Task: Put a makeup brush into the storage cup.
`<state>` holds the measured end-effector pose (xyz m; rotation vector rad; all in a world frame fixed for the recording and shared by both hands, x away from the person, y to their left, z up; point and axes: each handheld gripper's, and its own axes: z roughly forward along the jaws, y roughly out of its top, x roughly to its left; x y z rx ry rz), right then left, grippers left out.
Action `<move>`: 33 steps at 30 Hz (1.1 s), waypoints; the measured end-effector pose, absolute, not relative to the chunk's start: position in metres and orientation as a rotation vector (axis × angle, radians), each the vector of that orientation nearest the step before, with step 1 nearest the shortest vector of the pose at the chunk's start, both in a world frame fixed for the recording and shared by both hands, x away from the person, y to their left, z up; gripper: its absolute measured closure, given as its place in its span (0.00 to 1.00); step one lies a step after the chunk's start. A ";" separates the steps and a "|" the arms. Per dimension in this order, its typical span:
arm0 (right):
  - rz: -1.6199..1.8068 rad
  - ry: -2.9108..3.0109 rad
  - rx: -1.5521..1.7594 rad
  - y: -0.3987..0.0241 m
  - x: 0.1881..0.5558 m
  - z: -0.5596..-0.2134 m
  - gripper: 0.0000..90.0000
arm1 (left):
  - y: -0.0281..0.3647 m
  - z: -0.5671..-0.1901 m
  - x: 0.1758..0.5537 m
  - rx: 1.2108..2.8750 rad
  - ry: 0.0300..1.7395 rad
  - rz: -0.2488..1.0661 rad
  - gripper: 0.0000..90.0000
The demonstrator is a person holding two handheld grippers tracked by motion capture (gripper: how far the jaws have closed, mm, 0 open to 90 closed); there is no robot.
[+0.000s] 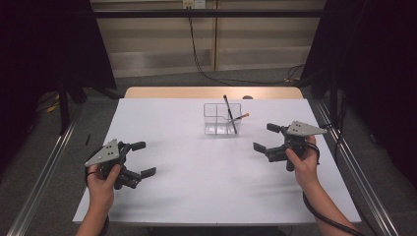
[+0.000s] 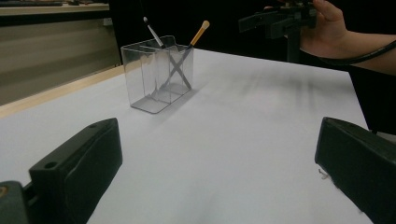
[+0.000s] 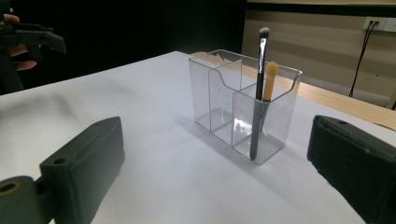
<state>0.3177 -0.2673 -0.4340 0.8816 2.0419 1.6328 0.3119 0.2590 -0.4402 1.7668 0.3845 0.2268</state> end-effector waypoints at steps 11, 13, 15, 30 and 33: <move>1.627 2.046 0.901 -0.275 0.307 -0.437 0.04 | 0.259 -0.440 0.312 1.764 0.382 0.228 0.01; 1.623 2.051 0.902 -0.276 0.306 -0.438 0.04 | 0.259 -0.440 0.312 1.767 0.385 0.229 0.01; 1.617 2.053 0.905 -0.278 0.304 -0.438 0.04 | 0.260 -0.440 0.312 1.767 0.385 0.229 0.01; 1.602 2.060 0.924 -0.289 0.288 -0.442 0.04 | 0.259 -0.440 0.313 1.763 0.387 0.227 0.01; 1.603 2.054 0.931 -0.293 0.285 -0.442 0.05 | 0.259 -0.440 0.313 1.764 0.386 0.230 0.01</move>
